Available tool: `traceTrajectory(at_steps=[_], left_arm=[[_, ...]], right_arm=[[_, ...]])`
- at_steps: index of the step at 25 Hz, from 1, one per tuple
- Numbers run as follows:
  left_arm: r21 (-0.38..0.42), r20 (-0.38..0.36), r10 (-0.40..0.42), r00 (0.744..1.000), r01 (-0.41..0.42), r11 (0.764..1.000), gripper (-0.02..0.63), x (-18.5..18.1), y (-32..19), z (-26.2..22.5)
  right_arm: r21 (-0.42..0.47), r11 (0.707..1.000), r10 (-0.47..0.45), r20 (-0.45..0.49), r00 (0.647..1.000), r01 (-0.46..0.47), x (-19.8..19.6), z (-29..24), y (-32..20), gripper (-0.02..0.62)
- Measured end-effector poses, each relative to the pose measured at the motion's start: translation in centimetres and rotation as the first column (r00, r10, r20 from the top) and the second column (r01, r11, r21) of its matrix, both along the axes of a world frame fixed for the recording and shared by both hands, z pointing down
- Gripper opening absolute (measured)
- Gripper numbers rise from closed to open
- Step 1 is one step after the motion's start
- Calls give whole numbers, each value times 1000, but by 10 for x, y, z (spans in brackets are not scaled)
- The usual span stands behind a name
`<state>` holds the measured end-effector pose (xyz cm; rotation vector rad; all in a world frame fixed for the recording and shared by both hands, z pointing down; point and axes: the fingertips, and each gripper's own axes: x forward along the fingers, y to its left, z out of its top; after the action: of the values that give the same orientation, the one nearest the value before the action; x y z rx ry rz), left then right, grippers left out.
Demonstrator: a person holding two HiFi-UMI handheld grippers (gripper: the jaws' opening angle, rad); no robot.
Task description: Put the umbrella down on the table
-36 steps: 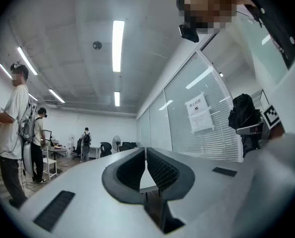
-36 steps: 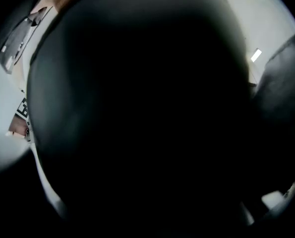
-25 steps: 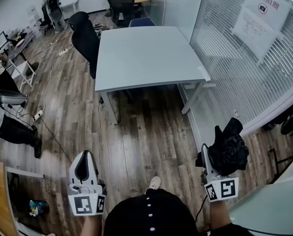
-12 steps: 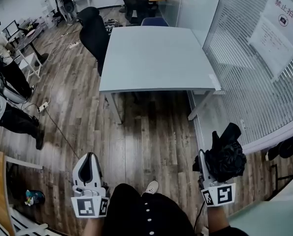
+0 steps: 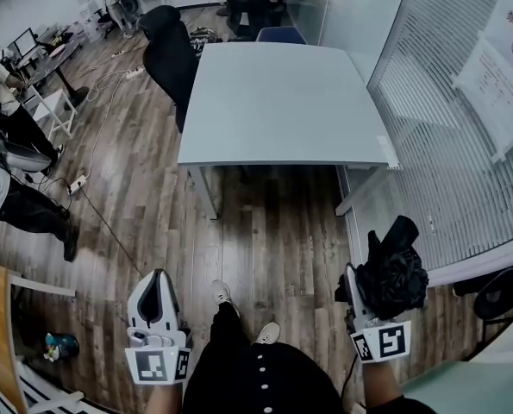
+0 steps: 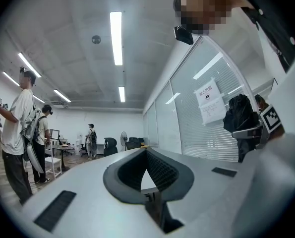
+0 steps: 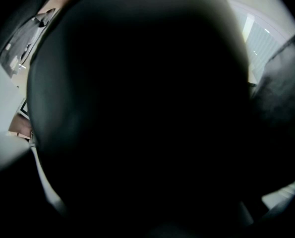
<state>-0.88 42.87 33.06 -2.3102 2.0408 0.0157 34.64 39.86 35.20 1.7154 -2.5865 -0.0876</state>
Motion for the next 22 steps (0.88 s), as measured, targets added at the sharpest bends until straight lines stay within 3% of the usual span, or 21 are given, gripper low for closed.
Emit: traceTrajectory(at_steps=[22], left_arm=[[19,-9,-9,1000,10,1000,14,-56,-107,-9]], right_arm=[[17,1000,-15,-5,1000,15,-60,-13,-116,252]])
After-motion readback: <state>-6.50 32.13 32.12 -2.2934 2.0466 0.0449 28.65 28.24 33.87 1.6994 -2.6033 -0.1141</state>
